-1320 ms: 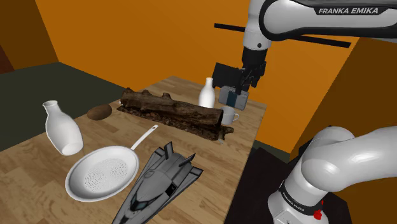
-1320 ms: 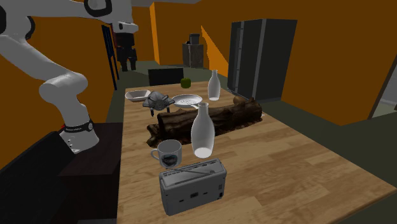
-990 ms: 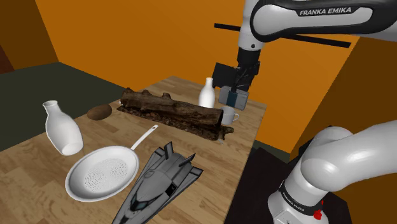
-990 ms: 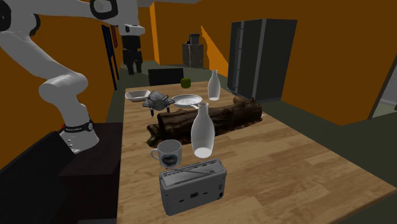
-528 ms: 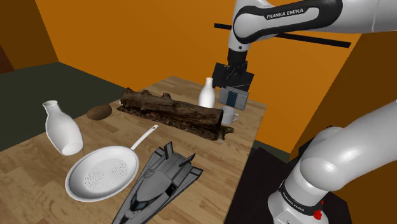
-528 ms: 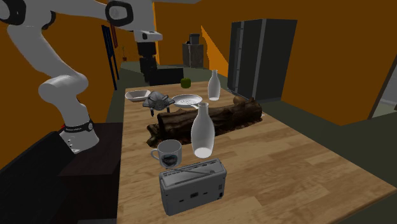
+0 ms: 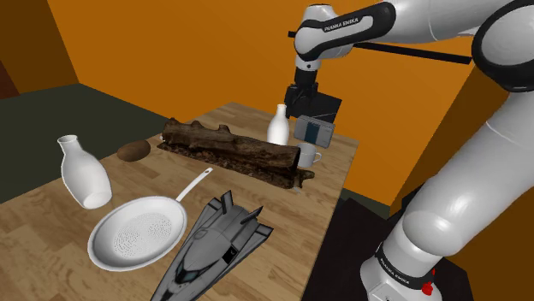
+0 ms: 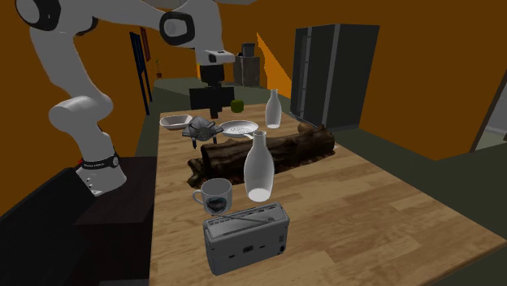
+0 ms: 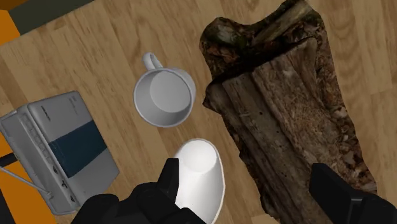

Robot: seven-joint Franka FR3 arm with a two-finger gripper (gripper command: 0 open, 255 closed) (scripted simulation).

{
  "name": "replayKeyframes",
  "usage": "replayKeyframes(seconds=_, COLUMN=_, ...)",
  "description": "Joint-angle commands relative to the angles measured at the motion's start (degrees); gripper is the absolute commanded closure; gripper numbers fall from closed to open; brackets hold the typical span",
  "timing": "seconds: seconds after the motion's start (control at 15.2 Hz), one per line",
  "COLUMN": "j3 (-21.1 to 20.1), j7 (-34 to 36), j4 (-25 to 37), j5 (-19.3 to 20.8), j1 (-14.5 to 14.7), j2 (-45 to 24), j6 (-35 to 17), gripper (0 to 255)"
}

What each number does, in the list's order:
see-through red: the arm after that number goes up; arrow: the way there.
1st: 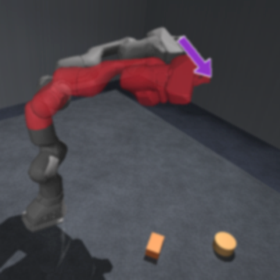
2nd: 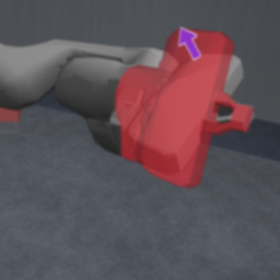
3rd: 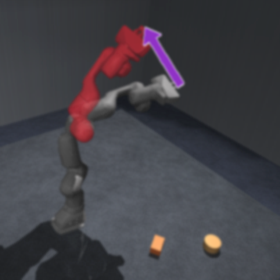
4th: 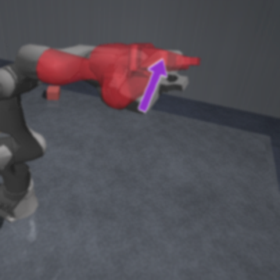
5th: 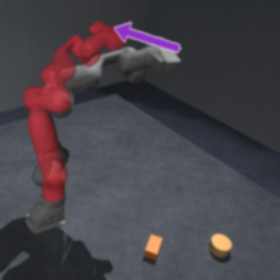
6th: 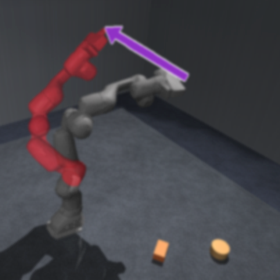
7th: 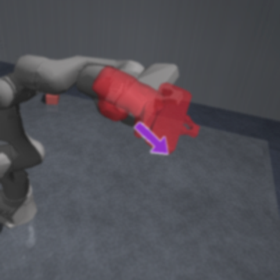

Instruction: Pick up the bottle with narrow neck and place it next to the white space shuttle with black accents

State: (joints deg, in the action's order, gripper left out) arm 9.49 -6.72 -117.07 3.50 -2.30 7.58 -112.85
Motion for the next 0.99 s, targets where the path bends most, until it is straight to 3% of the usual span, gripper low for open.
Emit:
replayKeyframes(seconds=0.0, j3=0.88, j7=-2.03, j4=3.9, j5=-1.34, j1=-0.34, j2=-4.36, j6=-0.65, gripper=0)
replayKeyframes(seconds=0.59, j3=2.33, j7=-10.04, j4=26.07, j5=-8.67, j1=-3.88, j2=-25.33, j6=0.62, gripper=0)
replayKeyframes(seconds=0.92, j3=2.13, j7=-10.23, j4=23.73, j5=-8.96, j1=-3.94, j2=-26.4, j6=-2.77, gripper=0)
